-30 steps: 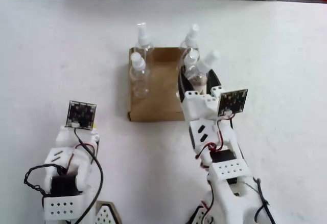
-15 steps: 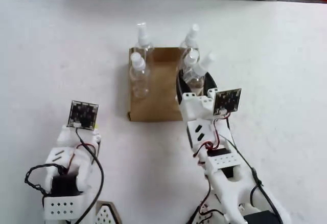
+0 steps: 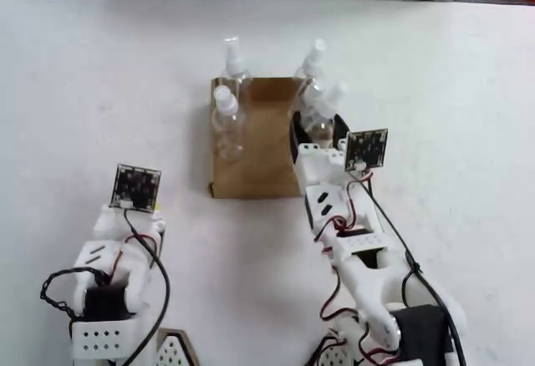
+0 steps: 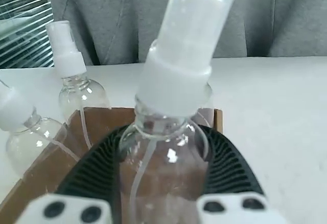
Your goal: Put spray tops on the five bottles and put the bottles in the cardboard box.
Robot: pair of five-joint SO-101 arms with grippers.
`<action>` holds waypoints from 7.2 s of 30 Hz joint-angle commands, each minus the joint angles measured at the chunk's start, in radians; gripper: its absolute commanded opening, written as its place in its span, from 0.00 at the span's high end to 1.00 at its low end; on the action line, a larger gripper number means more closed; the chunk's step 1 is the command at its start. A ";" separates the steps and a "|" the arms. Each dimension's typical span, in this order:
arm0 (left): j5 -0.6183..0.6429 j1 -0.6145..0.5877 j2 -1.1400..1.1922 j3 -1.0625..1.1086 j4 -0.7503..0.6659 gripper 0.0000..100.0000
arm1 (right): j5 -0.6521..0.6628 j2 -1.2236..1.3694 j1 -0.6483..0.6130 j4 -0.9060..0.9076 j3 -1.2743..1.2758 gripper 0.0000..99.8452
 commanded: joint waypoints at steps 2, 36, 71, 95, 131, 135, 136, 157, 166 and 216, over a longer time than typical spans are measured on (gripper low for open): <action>-0.009 0.012 -0.005 -0.002 0.003 0.98 | 0.017 0.021 0.012 -0.025 -0.054 0.98; -0.009 0.012 -0.005 -0.002 0.003 0.98 | 0.221 0.381 -0.007 -0.389 -0.074 0.98; -0.009 0.012 -0.005 -0.002 0.003 0.98 | 0.219 0.303 -0.001 -0.381 0.003 0.82; -0.009 0.012 -0.005 -0.002 0.002 0.98 | 0.218 0.302 -0.007 -0.384 0.014 0.72; -0.009 0.008 -0.005 -0.002 -0.002 0.98 | 0.091 0.111 -0.005 -0.317 0.084 0.58; -0.009 0.008 -0.005 -0.002 -0.002 0.98 | 0.091 0.093 -0.002 -0.317 0.084 0.58; -0.009 0.008 -0.005 -0.002 -0.002 0.98 | 0.091 0.090 -0.002 -0.317 0.084 0.58; -0.011 0.007 -0.005 -0.002 -0.002 0.98 | 0.055 -0.254 0.002 -0.016 0.081 0.58; -0.011 0.007 -0.005 -0.002 -0.002 0.98 | 0.046 -0.568 0.025 0.237 0.077 0.59; -0.011 0.013 -0.004 0.000 0.081 0.98 | 0.049 -1.501 0.134 2.103 0.097 0.98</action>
